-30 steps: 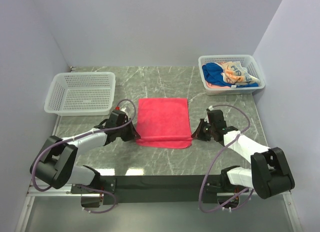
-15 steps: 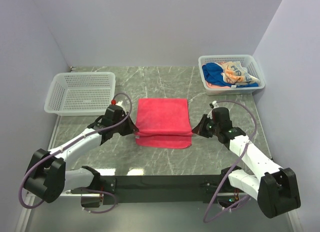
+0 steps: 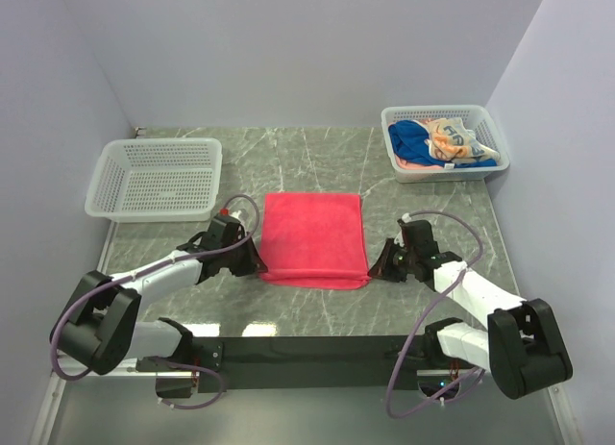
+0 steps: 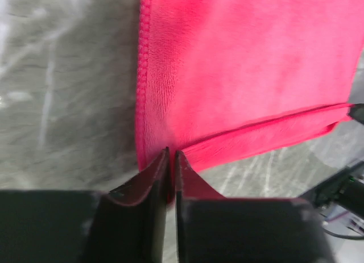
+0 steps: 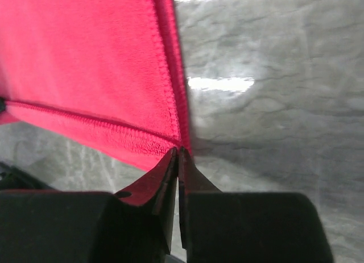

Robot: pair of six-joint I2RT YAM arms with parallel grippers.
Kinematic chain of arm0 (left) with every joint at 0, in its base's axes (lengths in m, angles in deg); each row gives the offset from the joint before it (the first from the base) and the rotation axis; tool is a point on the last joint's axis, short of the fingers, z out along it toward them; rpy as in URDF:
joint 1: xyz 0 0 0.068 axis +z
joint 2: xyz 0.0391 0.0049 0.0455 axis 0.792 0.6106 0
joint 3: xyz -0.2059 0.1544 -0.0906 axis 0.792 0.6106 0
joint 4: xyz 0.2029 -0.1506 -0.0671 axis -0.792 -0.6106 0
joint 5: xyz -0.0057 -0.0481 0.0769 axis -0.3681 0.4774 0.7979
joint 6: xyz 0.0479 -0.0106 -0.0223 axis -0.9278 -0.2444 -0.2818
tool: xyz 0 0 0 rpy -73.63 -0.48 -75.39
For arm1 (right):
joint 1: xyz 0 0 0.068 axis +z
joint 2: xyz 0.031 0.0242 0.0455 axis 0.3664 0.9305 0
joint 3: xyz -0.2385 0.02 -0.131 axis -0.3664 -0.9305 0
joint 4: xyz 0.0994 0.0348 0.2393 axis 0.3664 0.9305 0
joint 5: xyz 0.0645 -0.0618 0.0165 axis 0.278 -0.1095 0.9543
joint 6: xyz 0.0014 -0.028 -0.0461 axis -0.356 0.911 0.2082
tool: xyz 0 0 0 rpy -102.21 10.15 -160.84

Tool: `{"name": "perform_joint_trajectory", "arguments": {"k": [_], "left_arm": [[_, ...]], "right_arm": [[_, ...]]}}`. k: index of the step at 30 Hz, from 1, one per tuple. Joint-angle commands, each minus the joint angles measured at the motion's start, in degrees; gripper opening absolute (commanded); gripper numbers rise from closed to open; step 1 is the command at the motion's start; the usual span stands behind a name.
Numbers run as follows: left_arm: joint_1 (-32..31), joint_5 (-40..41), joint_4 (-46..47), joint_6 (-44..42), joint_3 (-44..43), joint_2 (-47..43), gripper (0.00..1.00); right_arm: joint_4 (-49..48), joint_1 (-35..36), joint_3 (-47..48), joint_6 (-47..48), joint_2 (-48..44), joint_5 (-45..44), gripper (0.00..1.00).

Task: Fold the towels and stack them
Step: Fold the towel

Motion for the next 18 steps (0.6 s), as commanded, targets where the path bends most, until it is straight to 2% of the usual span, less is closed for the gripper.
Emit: {"name": "perform_joint_trajectory", "arguments": {"k": [1, 2, 3, 4, 5, 6, 7, 8, 12, 13, 15, 18], "left_arm": [[0.2, 2.8, -1.7, -0.8, 0.4, -1.7, 0.17], [0.1, 2.8, -2.8, -0.8, 0.4, -2.5, 0.22], [0.1, 2.8, -3.5, -0.8, 0.5, -3.4, 0.31], [0.0, 2.7, -4.1, -0.6, 0.6, -5.6, 0.36], [0.0, 2.7, -5.7, -0.2, 0.9, -6.9, 0.41], [-0.2, 2.7, -6.5, 0.1, 1.0, -9.7, 0.50], [-0.2, 2.8, -7.6, 0.4, 1.2, -11.2, 0.53], [-0.3, 2.8, -8.5, 1.2, 1.4, -12.8, 0.55], [-0.3, 4.2, -12.8, 2.5, 1.6, -20.1, 0.76], [-0.3, 4.6, -13.0, 2.6, 1.5, -22.0, 0.78], [-0.4, 5.7, -13.1, 2.6, 1.1, -22.8, 0.79], [-0.3, 6.2, -11.3, 1.8, 0.1, -21.5, 0.75]], "right_arm": [[0.0, -0.6, -0.2, 1.5, -0.7, -3.5, 0.16], [0.6, -0.7, -0.1, 1.8, -1.4, -3.3, 0.19], [1.3, -0.7, -0.1, 2.3, -2.3, -3.1, 0.22], [2.9, -0.6, 0.1, 2.7, -4.2, -2.8, 0.29], [4.0, -0.6, 0.2, 3.1, -5.3, -2.0, 0.33], [5.0, -0.2, 0.4, 3.7, -6.5, -1.7, 0.35], [7.2, 0.0, 0.6, 4.1, -9.0, -1.1, 0.40], [8.4, 0.2, 1.0, 4.2, -10.4, -0.4, 0.41], [11.8, 1.2, 2.0, 4.5, -16.5, -0.2, 0.50], [11.8, 1.4, 2.3, 4.5, -17.8, -0.4, 0.55], [10.7, 1.3, 2.6, 5.4, -18.5, -1.5, 0.56], [6.5, 1.5, 3.5, 6.6, -17.0, -0.3, 0.56]]}}
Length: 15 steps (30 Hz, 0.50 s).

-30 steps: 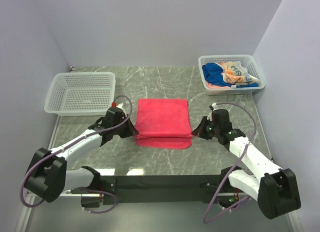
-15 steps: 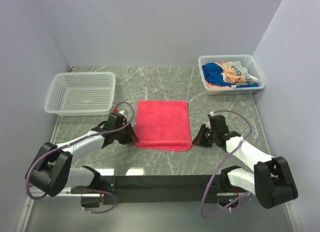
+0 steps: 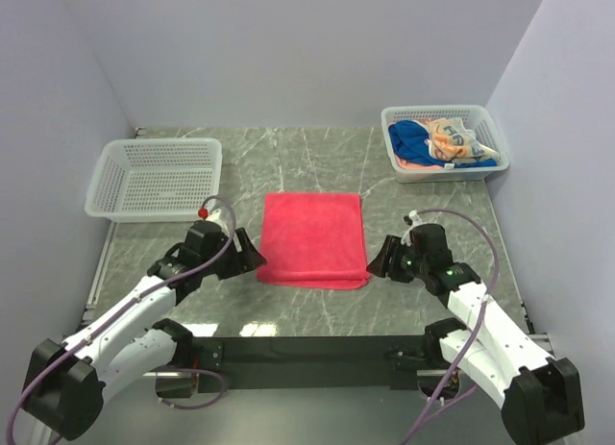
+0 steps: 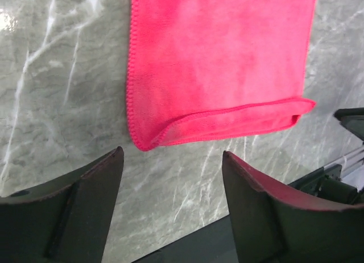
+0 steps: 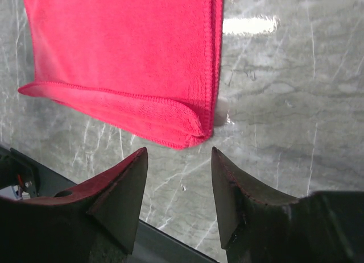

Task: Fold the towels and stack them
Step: Fold the towel

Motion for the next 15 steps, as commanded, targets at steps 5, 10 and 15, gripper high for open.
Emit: {"name": "perform_joint_trajectory", "arguments": {"k": [5, 10, 15], "left_arm": [[-0.5, -0.1, 4.4, -2.2, -6.3, 10.0, 0.72], [-2.1, 0.0, 3.4, -5.7, -13.0, 19.1, 0.74], [-2.0, 5.5, -0.1, -8.5, -16.6, 20.4, 0.80]], "right_arm": [[-6.9, 5.7, 7.6, 5.4, 10.0, -1.8, 0.57], [-8.7, 13.8, 13.6, 13.0, 18.7, -3.8, 0.69], [-10.2, 19.3, 18.9, 19.5, 26.4, -1.4, 0.79]]}}
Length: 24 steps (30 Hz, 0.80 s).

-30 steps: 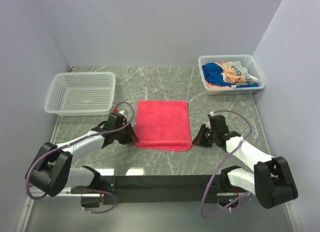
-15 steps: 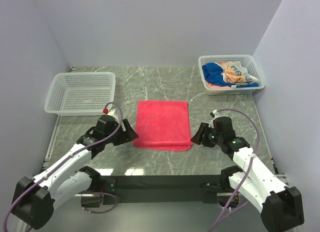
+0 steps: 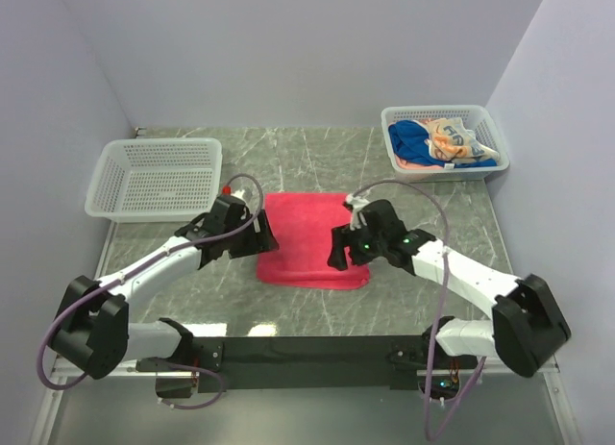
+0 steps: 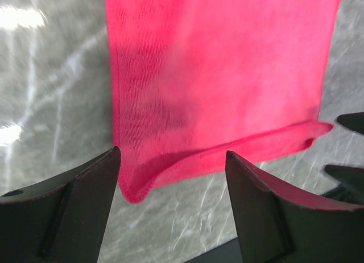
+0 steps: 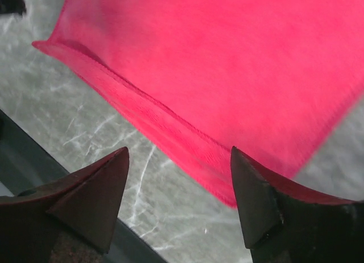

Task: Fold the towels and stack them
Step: Fold the towel

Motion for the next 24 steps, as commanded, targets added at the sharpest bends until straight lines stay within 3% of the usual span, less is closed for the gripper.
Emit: {"name": "perform_joint_trajectory", "arguments": {"k": [1, 6, 12, 24], "left_arm": [[-0.2, 5.5, -1.8, -3.7, -4.6, -0.2, 0.81], [-0.2, 6.9, -3.4, -6.0, -5.4, -1.3, 0.86], [-0.1, 9.2, -3.6, -7.4, -3.1, -4.8, 0.85], [-0.2, 8.9, -3.4, -6.3, -0.4, -7.7, 0.83]], "right_arm": [[-2.8, 2.8, 4.3, 7.2, 5.8, 1.2, 0.79], [-2.9, 6.1, 7.8, 10.2, 13.6, 3.2, 0.79], [-1.9, 9.7, 9.1, 10.9, 17.5, 4.2, 0.78], [0.2, 15.8, 5.3, 7.0, 14.0, 3.5, 0.69]]}}
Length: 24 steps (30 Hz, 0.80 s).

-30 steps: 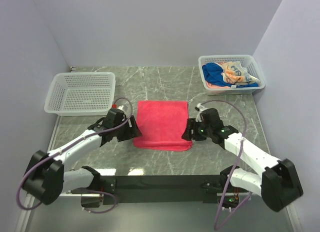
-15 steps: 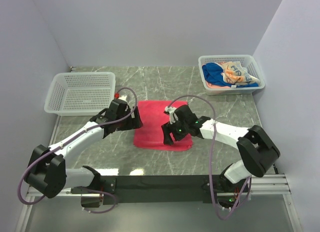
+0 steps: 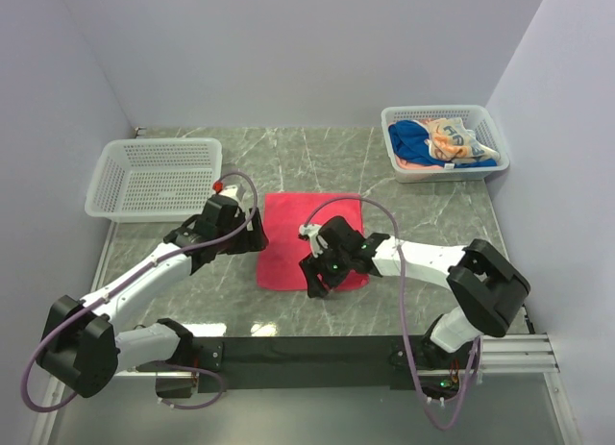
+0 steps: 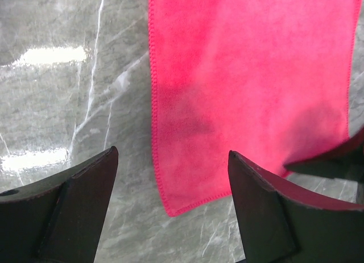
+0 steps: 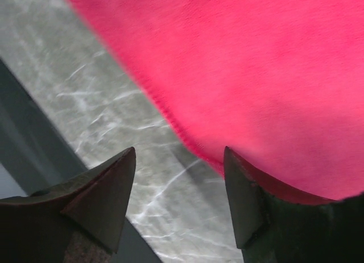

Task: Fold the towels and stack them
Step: Fold the towel

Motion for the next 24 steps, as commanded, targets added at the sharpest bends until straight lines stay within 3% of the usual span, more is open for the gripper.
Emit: {"name": "perform_joint_trajectory", "arguments": {"k": [1, 5, 9, 13, 15, 24], "left_arm": [[-0.1, 0.1, 0.6, 0.2, 0.9, -1.6, 0.83], [-0.1, -1.1, 1.6, 2.2, 2.0, -1.6, 0.83], [-0.3, -4.8, 2.5, 4.8, 2.6, -1.6, 0.82], [-1.3, -6.9, 4.9, 7.6, 3.1, -1.7, 0.80], [-2.6, -6.5, 5.3, 8.4, 2.7, -0.4, 0.77], [-7.3, -5.6, 8.2, 9.9, 3.1, 7.7, 0.63]], "right_arm": [[0.6, 1.6, -1.3, -2.2, -4.3, -0.7, 0.66], [0.2, 1.7, -4.7, -6.5, -6.1, -1.2, 0.57], [0.5, 1.7, -5.1, -9.4, -13.4, -4.5, 0.50], [3.0, 0.5, -3.4, -11.3, -18.7, -17.4, 0.50], [3.5, -1.8, -2.8, -13.0, -19.2, -22.8, 0.48], [4.1, -7.2, -5.6, -20.3, -13.0, -24.4, 0.45]]}}
